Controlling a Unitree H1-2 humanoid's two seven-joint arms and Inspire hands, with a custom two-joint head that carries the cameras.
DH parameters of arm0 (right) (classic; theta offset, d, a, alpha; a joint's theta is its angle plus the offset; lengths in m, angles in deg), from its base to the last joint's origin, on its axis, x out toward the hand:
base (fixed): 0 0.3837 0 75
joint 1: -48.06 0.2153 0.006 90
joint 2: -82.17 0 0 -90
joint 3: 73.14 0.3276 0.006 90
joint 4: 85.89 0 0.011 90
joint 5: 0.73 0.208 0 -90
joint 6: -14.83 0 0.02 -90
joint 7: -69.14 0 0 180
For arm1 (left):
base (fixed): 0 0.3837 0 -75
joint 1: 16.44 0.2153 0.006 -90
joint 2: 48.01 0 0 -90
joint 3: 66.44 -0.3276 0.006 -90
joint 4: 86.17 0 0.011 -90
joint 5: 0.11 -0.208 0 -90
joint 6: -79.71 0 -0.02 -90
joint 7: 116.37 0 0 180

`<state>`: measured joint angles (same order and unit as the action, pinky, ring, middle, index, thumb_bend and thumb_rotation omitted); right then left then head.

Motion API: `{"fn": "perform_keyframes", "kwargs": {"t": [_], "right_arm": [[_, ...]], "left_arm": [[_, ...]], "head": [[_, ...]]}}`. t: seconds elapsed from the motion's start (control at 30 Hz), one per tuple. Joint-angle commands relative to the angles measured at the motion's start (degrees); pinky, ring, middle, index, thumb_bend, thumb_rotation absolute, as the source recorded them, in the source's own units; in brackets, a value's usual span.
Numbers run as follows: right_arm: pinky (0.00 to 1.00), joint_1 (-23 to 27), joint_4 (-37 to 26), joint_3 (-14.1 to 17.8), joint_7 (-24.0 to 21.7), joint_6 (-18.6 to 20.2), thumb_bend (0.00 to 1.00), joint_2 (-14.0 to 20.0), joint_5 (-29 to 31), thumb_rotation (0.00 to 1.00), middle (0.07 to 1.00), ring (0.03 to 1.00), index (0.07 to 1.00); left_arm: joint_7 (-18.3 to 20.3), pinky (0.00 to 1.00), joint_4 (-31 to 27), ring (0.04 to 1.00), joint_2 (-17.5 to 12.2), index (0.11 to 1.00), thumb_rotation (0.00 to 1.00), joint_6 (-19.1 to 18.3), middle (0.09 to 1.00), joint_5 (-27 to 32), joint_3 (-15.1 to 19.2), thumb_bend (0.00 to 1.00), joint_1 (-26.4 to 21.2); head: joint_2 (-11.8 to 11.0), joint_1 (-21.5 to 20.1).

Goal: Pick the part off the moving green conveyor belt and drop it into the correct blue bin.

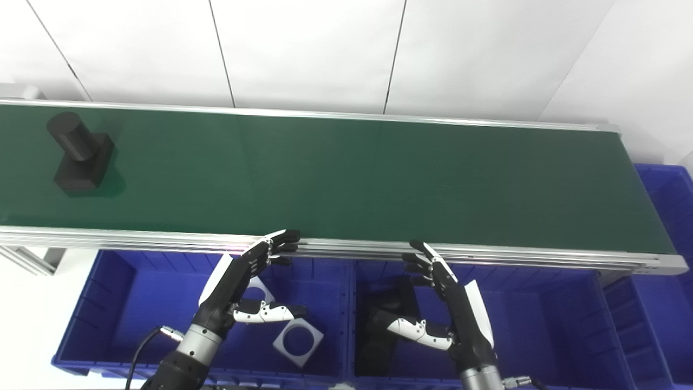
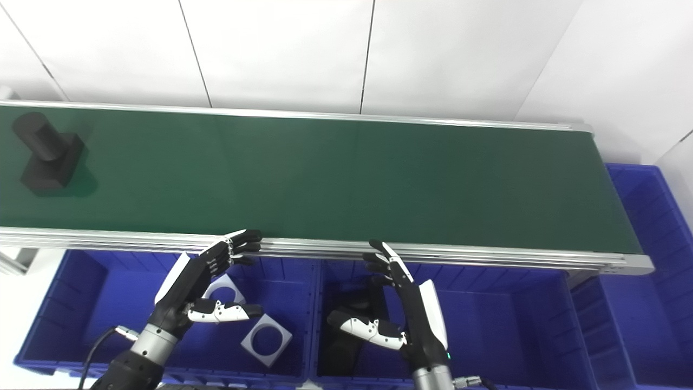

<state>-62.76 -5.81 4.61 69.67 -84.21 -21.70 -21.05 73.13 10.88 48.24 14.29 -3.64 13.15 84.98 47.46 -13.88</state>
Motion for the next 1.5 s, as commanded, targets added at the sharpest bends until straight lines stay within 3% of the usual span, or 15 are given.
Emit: {"fn": "perform_keyframes", "kwargs": {"t": [0.0,0.27,1.47], "right_arm": [[0.71,0.47,-2.06,-0.48,0.03,0.64,0.71,-0.62,-0.44,0.31,0.805,0.783,0.889],[0.71,0.91,-0.33,-0.82,0.83,-0.86,0.71,-1.09,-1.06,0.31,0.803,0.78,0.888],[0.69,0.89,-0.87,-0.83,0.98,-0.36,0.7,-1.01,-1.55,0.32,0.801,0.77,0.889]], "left_arm": [[-0.57,0.7,-0.87,0.794,-0.47,0.816,0.2,2.34,0.835,0.9,0.44,0.79,-0.71],[0.66,0.73,-0.4,0.797,-0.94,0.817,0.21,2.33,0.83,2.28,1.2,0.8,-0.74],[0.34,0.71,-0.38,0.796,-0.47,0.812,0.18,2.34,0.832,2.02,1.33,0.79,-0.81]], "head": [[-0.05,-1.38],[-0.1,-1.49],[-0.08,-0.54]]}}
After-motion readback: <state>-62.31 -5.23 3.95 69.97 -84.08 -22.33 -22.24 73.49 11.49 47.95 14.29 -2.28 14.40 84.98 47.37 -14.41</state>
